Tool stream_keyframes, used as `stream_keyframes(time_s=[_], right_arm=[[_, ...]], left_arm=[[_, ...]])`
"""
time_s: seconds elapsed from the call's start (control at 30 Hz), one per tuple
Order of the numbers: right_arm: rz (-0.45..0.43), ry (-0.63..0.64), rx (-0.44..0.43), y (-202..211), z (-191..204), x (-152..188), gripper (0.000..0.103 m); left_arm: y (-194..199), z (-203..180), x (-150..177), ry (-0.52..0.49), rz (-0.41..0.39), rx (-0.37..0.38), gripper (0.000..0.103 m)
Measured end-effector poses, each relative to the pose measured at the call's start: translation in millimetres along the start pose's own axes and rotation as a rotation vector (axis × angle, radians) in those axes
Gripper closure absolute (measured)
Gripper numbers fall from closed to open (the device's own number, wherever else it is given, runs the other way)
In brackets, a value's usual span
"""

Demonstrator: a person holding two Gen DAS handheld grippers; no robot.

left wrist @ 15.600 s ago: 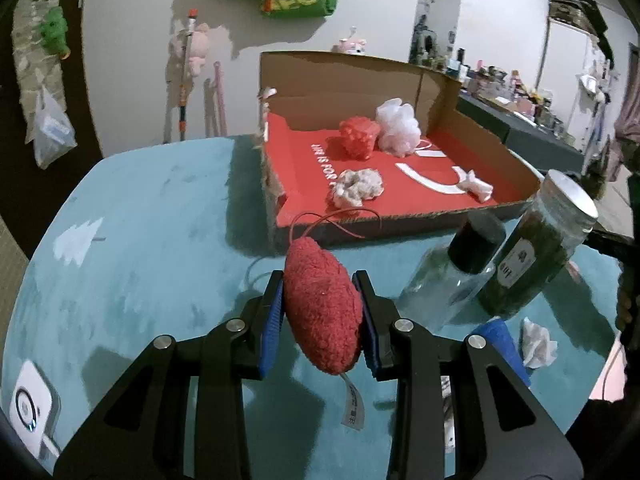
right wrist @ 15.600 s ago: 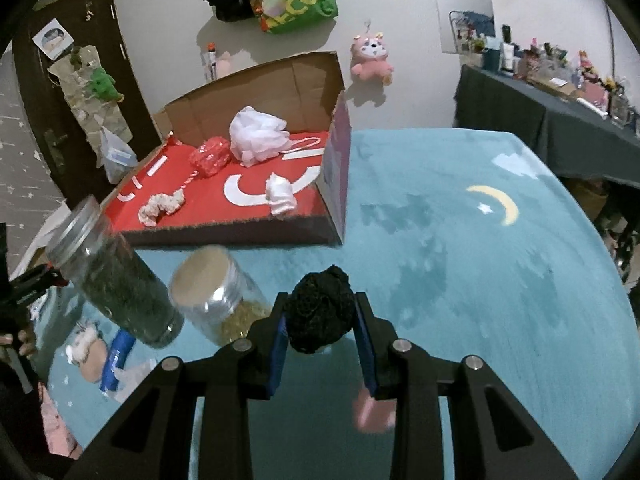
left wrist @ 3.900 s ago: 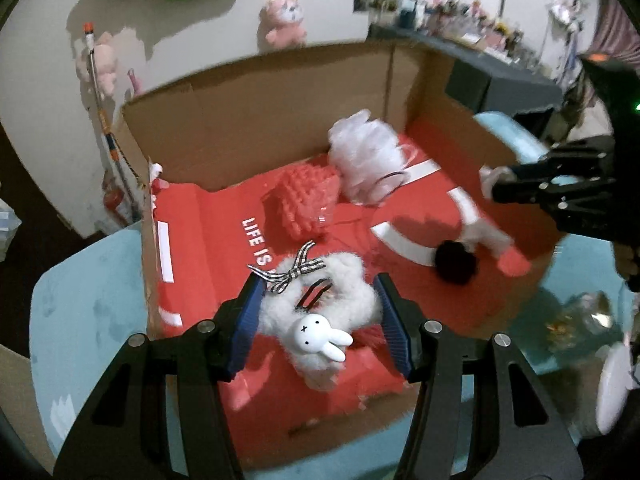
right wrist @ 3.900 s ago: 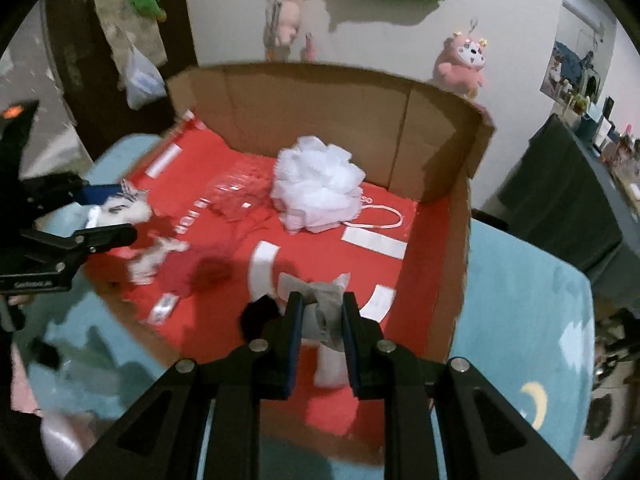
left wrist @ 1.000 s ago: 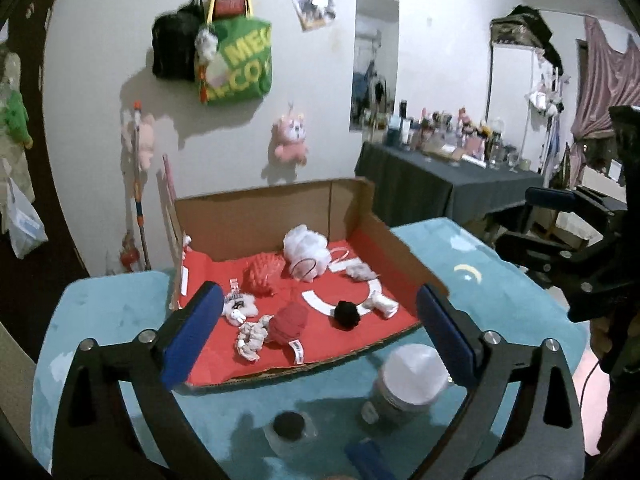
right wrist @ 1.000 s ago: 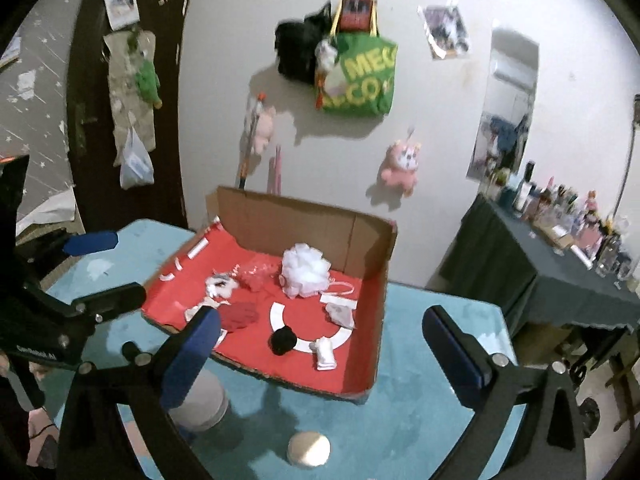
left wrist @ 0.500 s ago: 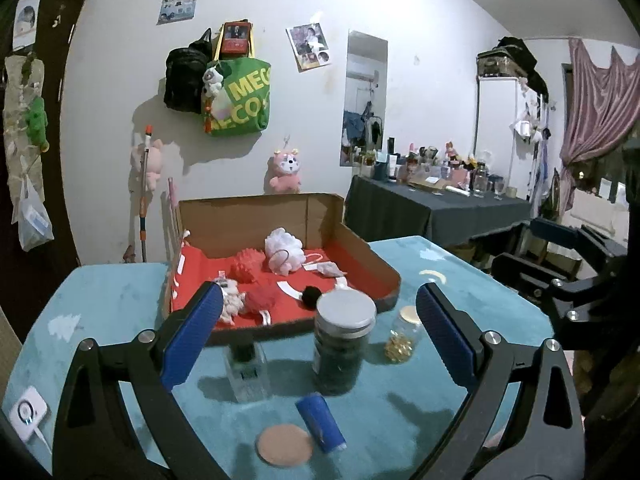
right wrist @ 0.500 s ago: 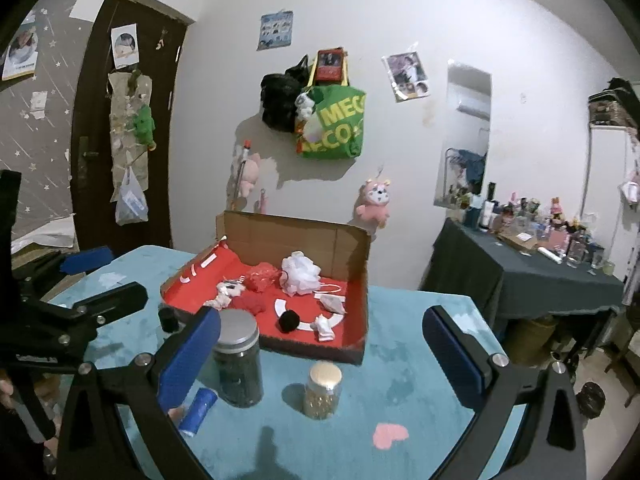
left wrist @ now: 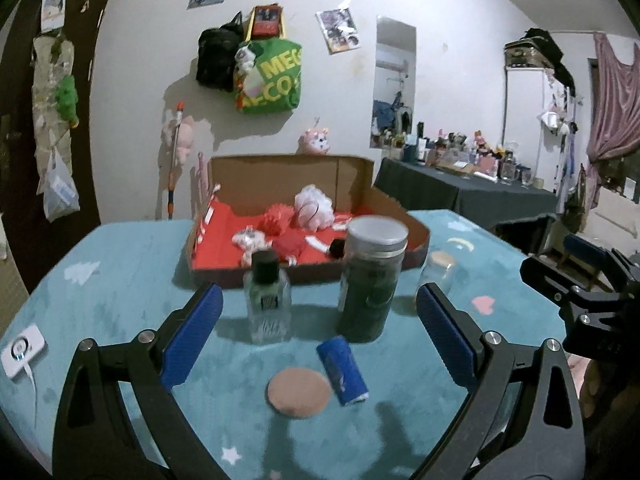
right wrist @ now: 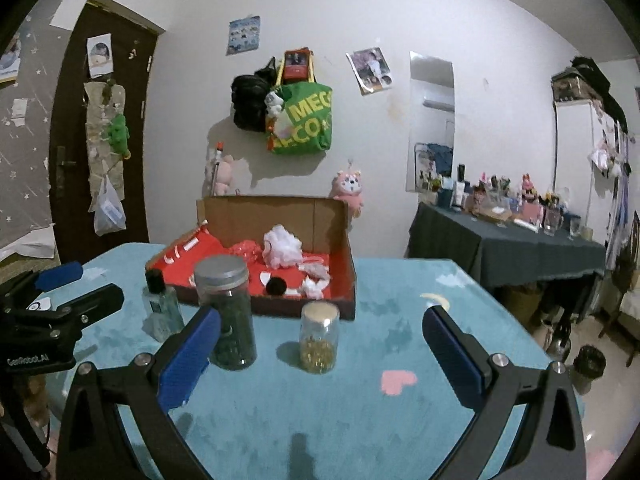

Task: Organize soft objects
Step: 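Open both grippers and withdraw them from the box back over the table, then grasp the beige round puff with the left gripper while the right gripper grasps the blue cylinder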

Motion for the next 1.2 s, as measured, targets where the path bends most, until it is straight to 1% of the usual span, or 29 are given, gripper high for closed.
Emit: stream_keyframes(time_s=[0.13,0.43,0.67,0.97,1.07,1.2], right_arm=[[0.034,-0.016,0.006,-7.1,6.5,18.2,0.000],[0.136,-0.033,-0.025,-30.3,18.6,55.4,0.000],[0.191,-0.048,-0.061,-43.7,23.7,67.9,0.000],[0.234,-0.056,-0.091,-56.4,27.9,77.4,0.000],[0.255,-0.058,-0.130,-63.7,32.7,77.8,0.000],[0.287,-0.073,-0.229,-78.4,43.6,74.9,0.000]], left_arm=[[-9.0,8.5,17.7,0.010,0.040,-0.015,0.004],[-29.8,26.8,42.8,0.023,0.122,-0.060,0.004],[-42.8,37.5,54.0,0.044,0.184,-0.078,0.004],[-56.5,49.0,65.6,0.055,0.275,-0.093,0.004],[-62.0,53.9,69.3,0.053,0.323,-0.100,0.004],[-66.3,61.9,71.8,0.055,0.361,-0.105,0.004]])
Point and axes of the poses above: each gripper's, at about its wrist camera, not at the fingertips, and y roughly against the way its jaws point, z to its left, x to its underside, the point moved 4 cm from there along -y, roughly the way its jaws point, and after that the axes turned 15 degrees about y, right-handed, at the moved point
